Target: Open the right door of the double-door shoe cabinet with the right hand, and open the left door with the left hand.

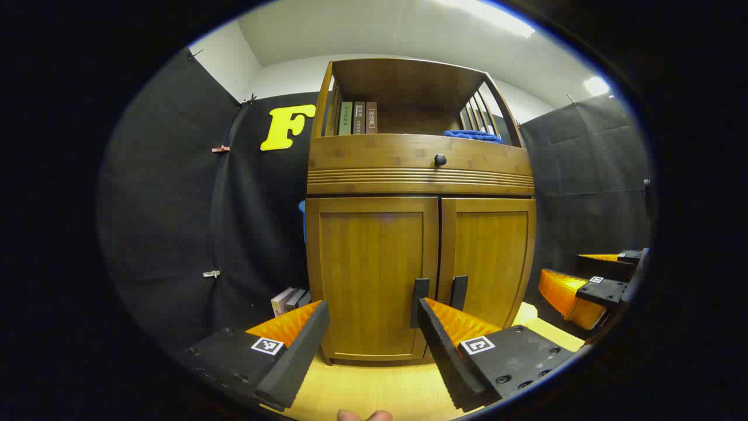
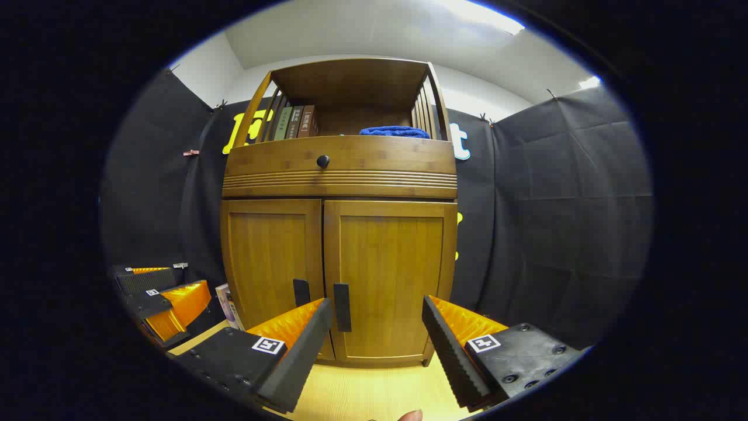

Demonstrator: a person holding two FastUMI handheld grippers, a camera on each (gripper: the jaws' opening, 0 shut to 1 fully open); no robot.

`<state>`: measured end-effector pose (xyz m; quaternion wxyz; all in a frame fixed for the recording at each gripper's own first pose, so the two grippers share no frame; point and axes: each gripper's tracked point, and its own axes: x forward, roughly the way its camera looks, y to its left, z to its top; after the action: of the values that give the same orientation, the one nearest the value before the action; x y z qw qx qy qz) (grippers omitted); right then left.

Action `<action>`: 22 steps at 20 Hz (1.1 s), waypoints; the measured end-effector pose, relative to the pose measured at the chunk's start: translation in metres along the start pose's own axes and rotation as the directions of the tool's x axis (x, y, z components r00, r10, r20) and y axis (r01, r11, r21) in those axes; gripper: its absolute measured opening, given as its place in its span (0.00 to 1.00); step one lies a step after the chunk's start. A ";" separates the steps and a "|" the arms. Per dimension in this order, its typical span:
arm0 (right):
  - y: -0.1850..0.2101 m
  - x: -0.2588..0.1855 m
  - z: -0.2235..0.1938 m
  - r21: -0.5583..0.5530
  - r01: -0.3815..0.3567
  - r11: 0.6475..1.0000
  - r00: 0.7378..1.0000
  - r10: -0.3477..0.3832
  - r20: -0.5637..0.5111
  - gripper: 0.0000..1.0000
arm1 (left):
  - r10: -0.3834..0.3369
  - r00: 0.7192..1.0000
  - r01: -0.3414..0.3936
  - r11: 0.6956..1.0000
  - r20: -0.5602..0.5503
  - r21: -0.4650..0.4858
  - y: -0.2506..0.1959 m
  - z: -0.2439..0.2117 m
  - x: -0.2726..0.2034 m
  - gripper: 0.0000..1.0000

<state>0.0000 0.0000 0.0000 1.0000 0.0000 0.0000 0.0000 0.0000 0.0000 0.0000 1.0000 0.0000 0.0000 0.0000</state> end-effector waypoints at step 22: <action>0.008 0.000 -0.001 0.002 -0.013 1.000 1.000 0.013 -0.002 0.97 | 0.007 1.000 -0.007 1.000 -0.004 0.005 0.008 0.005 -0.004 0.96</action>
<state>0.0005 0.0081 -0.0010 1.0000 0.0008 0.0012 0.0065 -0.0042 0.0084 0.0049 1.0000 0.0026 0.0021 0.0033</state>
